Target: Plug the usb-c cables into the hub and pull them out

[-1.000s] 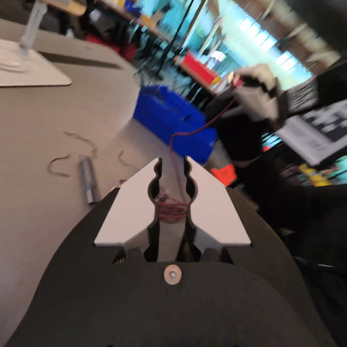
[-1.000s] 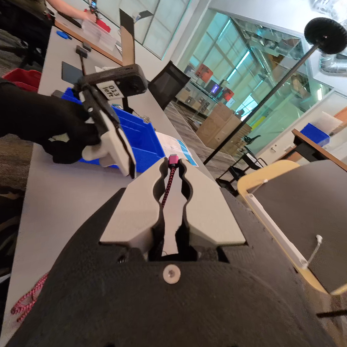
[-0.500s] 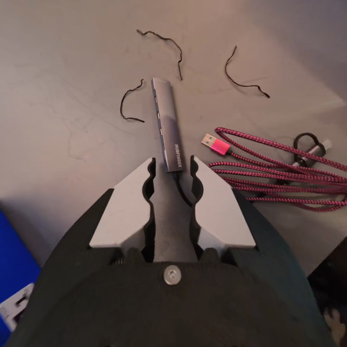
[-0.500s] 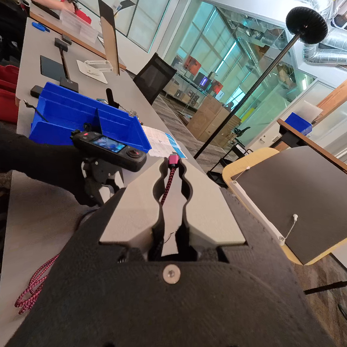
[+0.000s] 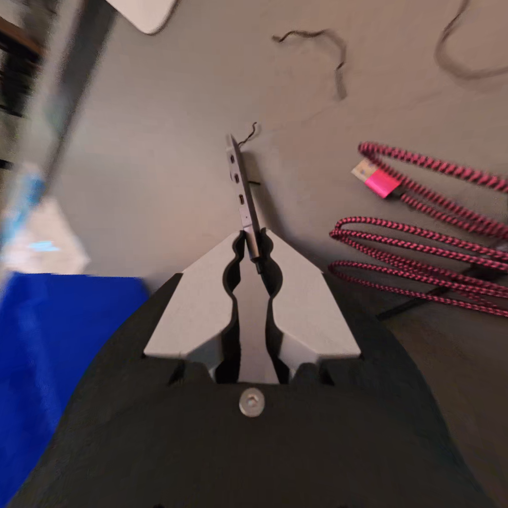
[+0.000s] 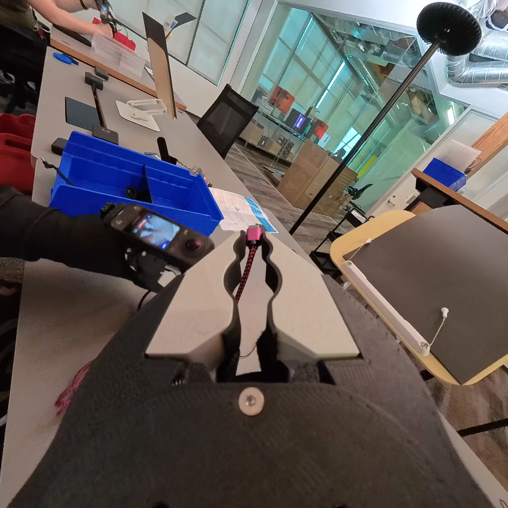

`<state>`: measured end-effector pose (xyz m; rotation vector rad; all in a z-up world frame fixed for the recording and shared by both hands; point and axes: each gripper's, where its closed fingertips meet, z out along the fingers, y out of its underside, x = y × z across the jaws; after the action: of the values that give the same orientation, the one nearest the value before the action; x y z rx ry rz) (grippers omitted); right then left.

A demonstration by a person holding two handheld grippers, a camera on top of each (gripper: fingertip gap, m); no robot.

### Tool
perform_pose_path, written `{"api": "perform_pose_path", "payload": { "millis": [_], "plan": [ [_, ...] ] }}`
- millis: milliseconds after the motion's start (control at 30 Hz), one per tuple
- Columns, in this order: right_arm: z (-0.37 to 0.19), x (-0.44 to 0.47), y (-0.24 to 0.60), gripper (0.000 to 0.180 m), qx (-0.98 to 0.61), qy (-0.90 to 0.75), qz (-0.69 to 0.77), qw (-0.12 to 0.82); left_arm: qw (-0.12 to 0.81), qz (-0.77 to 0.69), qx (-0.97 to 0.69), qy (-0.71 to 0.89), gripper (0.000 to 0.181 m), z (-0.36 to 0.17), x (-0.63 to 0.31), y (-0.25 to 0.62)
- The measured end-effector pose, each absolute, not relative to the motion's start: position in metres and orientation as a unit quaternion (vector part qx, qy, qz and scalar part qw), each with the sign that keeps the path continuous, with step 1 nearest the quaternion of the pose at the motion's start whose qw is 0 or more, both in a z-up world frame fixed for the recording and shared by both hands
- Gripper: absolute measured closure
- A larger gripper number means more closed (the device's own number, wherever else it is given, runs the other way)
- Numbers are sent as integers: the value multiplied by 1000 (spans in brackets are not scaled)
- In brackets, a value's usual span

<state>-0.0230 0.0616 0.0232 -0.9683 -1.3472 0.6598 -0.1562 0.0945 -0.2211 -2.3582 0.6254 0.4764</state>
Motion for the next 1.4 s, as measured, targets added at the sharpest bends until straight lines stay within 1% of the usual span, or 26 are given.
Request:
{"api": "perform_pose_path", "payload": {
  "millis": [33, 133, 267, 367, 467, 600, 633, 700, 833, 900, 1000, 1167, 1267, 1333, 1400],
  "plan": [
    [23, -23, 62, 171, -423, -586, 290, 627, 314, 213, -891, 249, 172, -219, -164, 96],
    [21, -24, 62, 171, -424, -587, 292, 625, 299, 249, -880, 271, 172, -222, -176, 100],
    [21, -25, 62, 171, -423, -588, 293, 624, 282, 298, -851, 328, 172, -235, -168, 99],
    [21, -24, 62, 171, -424, -587, 294, 624, 282, 314, -831, 363, 168, -237, -155, 97],
    [21, -24, 62, 171, -425, -586, 298, 622, 286, 308, -829, 369, 168, -237, -151, 97],
    [23, -24, 60, 172, -423, -587, 298, 622, 311, 240, -854, 341, 164, -236, -147, 96],
    [23, -24, 60, 172, -423, -587, 297, 623, 320, 214, -862, 329, 161, -236, -145, 95],
    [23, -23, 60, 171, -424, -587, 298, 622, 335, 168, -877, 301, 145, -232, -145, 94],
    [24, -23, 61, 172, -424, -585, 302, 622, 365, 53, -897, 244, 140, -222, -143, 92],
    [24, -23, 61, 172, -425, -584, 304, 621, 379, -3, -904, 197, 140, -215, -146, 92],
    [22, -23, 61, 172, -426, -584, 306, 619, 365, -100, -918, 118, 141, -217, -144, 88],
    [21, -24, 61, 171, -427, -583, 311, 617, 330, -173, -927, 52, 144, -234, -141, 84],
    [21, -24, 61, 171, -427, -583, 312, 616, 329, -291, -898, -14, 145, -229, -132, 89],
    [21, -24, 61, 172, -427, -583, 313, 616, 312, -363, -877, -44, 145, -227, -128, 90],
    [21, -24, 61, 171, -427, -582, 314, 616, 305, -374, -875, -43, 146, -226, -127, 90]
  ]
}}
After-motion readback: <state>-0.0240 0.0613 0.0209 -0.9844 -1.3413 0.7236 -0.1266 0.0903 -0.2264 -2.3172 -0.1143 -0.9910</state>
